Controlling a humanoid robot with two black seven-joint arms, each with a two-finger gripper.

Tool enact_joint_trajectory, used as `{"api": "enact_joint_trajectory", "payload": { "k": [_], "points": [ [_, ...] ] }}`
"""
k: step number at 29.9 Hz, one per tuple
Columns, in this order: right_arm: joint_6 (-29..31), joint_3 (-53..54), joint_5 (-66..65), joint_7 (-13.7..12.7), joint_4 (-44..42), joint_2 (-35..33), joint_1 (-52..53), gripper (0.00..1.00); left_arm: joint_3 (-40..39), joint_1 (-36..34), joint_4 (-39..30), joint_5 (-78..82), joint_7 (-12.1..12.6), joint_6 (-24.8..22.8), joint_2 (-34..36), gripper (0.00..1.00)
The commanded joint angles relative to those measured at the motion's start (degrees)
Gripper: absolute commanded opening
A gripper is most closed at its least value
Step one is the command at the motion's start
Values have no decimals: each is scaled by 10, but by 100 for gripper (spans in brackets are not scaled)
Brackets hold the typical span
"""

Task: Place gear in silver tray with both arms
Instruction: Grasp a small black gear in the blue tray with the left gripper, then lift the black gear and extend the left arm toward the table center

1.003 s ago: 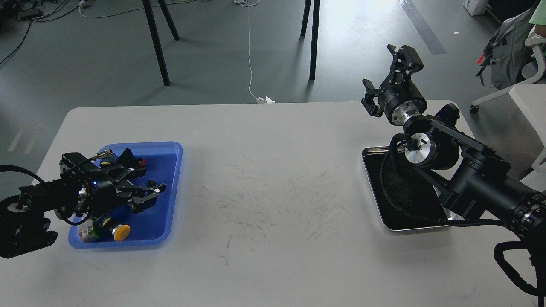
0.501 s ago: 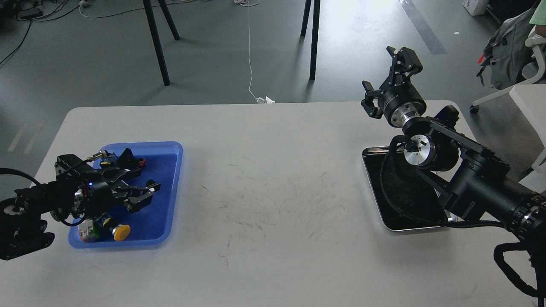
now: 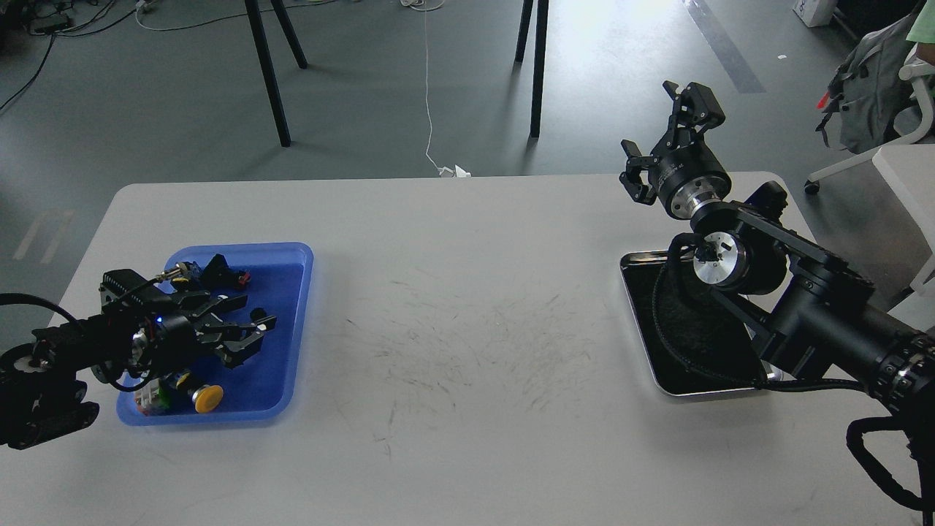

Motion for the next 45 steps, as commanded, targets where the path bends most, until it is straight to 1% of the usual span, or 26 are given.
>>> {"api": "enact_joint_trajectory", "payload": {
  "k": [1, 6, 9, 11, 15, 20, 22, 26, 33, 35, 42, 45],
  "points": [
    [1, 0, 0, 0, 0, 0, 0, 99, -1, 4, 8, 0, 0, 0, -5, 62],
    [1, 0, 0, 0, 0, -2, 0, 99, -7, 5, 9, 0, 0, 0, -9, 58],
    [2, 0, 0, 0, 0, -3, 0, 99, -7, 5, 9, 0, 0, 0, -9, 53],
    [2, 0, 0, 0, 0, -2, 0, 99, -7, 6, 9, 0, 0, 0, -9, 48],
    [2, 0, -1, 0, 0, 0, 0, 99, -7, 10, 16, 0, 0, 0, -9, 44],
    [2, 0, -1, 0, -1, 1, -2, 99, -9, 10, 19, -2, 0, 0, -9, 36],
    [2, 0, -1, 0, -1, 1, -2, 99, -9, 11, 19, -3, 0, 0, -8, 35],
    [2, 1, -1, 0, -1, 1, -3, 99, -9, 17, 20, -3, 0, 0, -7, 29],
    [2, 1, -1, 0, -1, 1, -4, 99, -14, 18, 17, -8, 0, 0, -5, 24],
    [2, 1, -1, 0, -1, 1, -4, 99, -15, 18, 17, -10, 0, 0, -4, 19],
    [2, 1, -1, 0, -1, 1, -4, 99, -32, 13, 10, -14, 0, 0, 3, 17],
    [2, 1, -1, 0, -1, 1, -4, 99, -60, 8, 3, -11, 0, 0, 26, 16]
  ]
}}
